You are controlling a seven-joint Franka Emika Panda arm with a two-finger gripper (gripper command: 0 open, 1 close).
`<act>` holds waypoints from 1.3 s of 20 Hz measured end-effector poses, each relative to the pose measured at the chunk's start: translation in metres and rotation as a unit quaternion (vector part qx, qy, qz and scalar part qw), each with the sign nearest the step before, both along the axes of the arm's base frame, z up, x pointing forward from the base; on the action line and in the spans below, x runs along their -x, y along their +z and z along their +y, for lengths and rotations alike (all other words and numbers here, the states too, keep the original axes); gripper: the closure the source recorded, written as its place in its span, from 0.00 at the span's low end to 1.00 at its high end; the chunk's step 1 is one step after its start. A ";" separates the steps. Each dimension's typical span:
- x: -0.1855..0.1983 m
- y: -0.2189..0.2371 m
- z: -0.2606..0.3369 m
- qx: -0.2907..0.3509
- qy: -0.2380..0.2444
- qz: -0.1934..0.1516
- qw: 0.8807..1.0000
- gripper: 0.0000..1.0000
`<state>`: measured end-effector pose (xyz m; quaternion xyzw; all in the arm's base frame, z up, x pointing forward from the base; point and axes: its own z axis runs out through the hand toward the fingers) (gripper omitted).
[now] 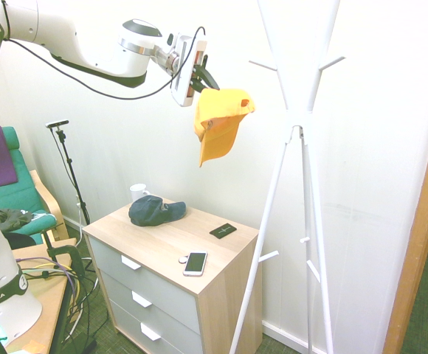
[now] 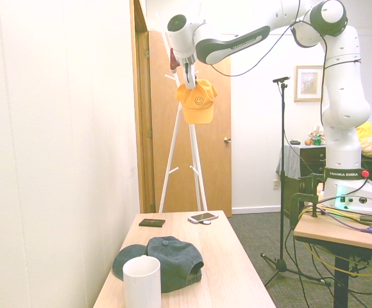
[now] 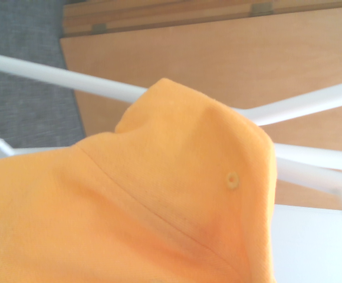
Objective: Hang the cap
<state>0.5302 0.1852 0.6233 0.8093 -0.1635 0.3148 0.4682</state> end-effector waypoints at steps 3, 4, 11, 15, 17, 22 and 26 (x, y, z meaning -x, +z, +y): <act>0.004 0.035 0.002 0.015 -0.001 -0.014 1.000 1.00; 0.005 0.045 0.003 0.022 0.001 -0.019 1.000 1.00; 0.008 0.097 -0.005 0.051 0.008 -0.032 0.998 1.00; -0.005 0.100 -0.037 0.048 -0.009 -0.031 0.998 1.00; -0.018 0.089 -0.059 0.046 -0.010 -0.025 0.999 1.00; -0.030 0.047 -0.066 0.029 0.002 -0.004 1.000 1.00; -0.031 0.020 -0.059 0.023 0.010 0.003 1.000 1.00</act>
